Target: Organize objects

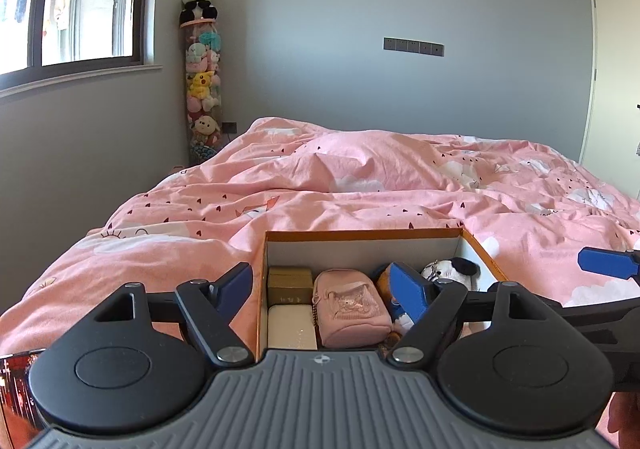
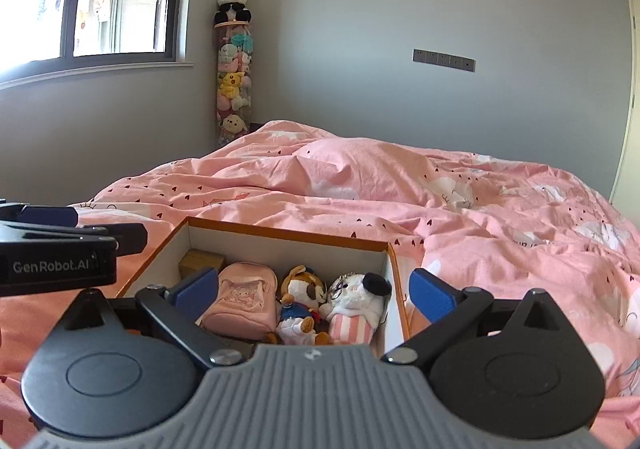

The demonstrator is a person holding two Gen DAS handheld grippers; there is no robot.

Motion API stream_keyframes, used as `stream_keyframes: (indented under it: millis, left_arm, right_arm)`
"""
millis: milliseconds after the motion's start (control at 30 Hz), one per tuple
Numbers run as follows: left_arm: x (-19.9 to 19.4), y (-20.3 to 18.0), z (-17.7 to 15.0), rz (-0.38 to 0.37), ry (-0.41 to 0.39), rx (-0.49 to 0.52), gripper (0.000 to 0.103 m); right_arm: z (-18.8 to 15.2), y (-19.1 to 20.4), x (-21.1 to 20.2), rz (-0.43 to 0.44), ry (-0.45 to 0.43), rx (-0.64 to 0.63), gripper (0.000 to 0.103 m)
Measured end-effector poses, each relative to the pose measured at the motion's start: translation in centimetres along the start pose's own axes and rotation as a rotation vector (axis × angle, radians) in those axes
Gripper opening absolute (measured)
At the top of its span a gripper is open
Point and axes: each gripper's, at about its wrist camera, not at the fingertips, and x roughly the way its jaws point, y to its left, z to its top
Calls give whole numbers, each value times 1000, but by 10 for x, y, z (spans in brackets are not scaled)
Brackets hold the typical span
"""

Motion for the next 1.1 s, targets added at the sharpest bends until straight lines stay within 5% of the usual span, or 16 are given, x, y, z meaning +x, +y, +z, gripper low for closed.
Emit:
stream_keyframes:
  millis: [467,1100]
  left_arm:
    - [16,10,-38,20,123,5,91]
    - [16,1,-43,34,179,49,91]
  right_arm:
    - [-33,3,7,2,73,82,101]
    - [-40,-5,10,1,116,139,101]
